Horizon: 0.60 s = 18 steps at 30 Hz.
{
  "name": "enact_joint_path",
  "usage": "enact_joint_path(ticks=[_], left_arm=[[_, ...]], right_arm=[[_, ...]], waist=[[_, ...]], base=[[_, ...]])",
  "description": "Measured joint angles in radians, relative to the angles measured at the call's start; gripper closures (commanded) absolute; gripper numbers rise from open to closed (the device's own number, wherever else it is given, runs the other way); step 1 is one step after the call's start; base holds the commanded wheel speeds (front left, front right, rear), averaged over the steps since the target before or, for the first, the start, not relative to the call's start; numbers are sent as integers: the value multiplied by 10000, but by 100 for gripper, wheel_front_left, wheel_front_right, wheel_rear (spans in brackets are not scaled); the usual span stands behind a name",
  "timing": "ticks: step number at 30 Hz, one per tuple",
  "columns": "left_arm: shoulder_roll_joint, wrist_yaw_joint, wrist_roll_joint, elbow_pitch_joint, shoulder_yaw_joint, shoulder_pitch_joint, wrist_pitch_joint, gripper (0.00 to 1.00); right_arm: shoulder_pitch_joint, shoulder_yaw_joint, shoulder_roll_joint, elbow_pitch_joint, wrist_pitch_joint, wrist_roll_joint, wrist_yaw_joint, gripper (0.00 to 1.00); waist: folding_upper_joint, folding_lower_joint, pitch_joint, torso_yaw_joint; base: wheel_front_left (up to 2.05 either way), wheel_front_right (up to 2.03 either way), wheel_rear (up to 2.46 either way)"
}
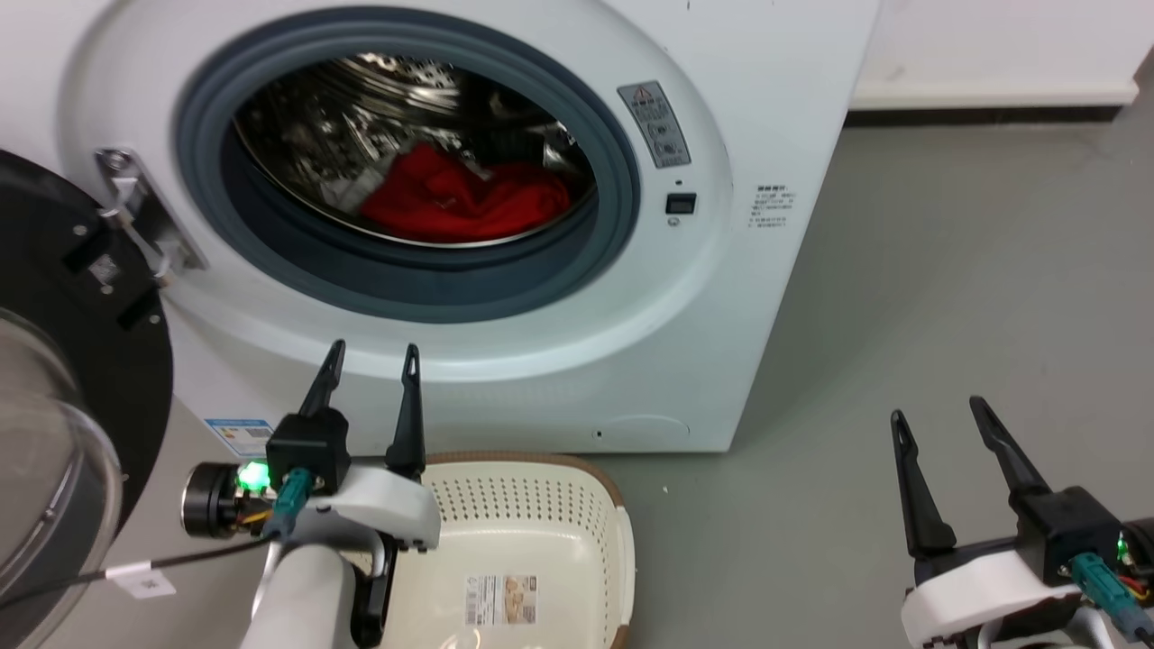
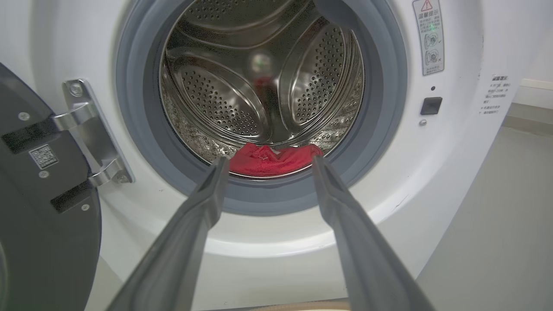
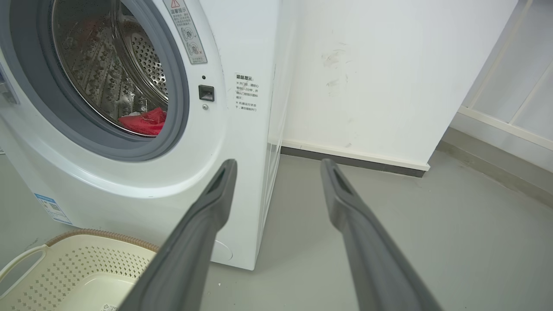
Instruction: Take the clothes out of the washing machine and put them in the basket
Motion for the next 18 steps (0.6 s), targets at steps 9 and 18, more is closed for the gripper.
enact_joint_path(ticks=[9,18], left_arm=[[295,-113,-226,1626,370,-1979,2,0],[1181,-286,-339,3576,654,-4707,84,0]], right_arm=[[-752,278,-2,-130,-134,111,0,0],[-1519,673,-6,-67,-372,303,0,0]], waist=[[0,1,1290,-489],[0,1,2934,-1155]], base=[[0,0,0],[0,0,0]])
